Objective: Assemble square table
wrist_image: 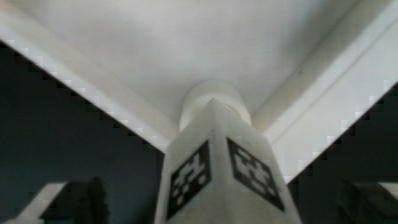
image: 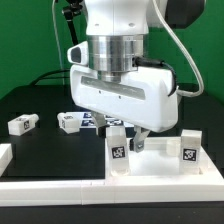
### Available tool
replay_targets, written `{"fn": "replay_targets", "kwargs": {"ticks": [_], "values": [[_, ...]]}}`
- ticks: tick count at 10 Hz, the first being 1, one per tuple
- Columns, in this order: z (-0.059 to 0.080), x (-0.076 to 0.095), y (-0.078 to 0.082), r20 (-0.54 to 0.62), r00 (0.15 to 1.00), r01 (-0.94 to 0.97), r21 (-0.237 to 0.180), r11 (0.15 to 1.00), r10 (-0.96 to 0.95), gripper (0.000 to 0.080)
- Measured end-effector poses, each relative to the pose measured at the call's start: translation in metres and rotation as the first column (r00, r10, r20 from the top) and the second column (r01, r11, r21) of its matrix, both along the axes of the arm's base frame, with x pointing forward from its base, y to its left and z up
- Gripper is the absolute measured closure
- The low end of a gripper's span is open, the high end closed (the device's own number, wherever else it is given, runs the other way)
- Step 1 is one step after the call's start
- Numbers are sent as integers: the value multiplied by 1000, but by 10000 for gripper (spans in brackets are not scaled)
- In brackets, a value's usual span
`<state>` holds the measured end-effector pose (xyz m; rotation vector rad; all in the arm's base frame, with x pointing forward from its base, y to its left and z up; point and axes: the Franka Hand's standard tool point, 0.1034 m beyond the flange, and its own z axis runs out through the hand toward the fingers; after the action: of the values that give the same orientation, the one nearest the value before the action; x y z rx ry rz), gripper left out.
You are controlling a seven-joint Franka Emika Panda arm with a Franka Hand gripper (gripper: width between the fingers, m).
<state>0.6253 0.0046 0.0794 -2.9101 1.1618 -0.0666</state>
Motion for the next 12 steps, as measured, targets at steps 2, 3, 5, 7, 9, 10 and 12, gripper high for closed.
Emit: {"fn": "replay_targets", "kwargs": {"ticks": [2,3,5,7,9,10,12], "values": [[2,4,3,14,964,-263,-40,964,264,150],[2,9,3,44,907,-416,-78,906,420,150],[1,9,2,46,863,-498,-92,863,503,150],[1,9,2,48,876,-476,-89,875,481,401],[0,9,1,60,936,-343,-75,936,348,511],[0,9,0,64,953,-292,-70,954,296,511],[-1,8,-2,76,988,-130,-51,990,133,511]]}}
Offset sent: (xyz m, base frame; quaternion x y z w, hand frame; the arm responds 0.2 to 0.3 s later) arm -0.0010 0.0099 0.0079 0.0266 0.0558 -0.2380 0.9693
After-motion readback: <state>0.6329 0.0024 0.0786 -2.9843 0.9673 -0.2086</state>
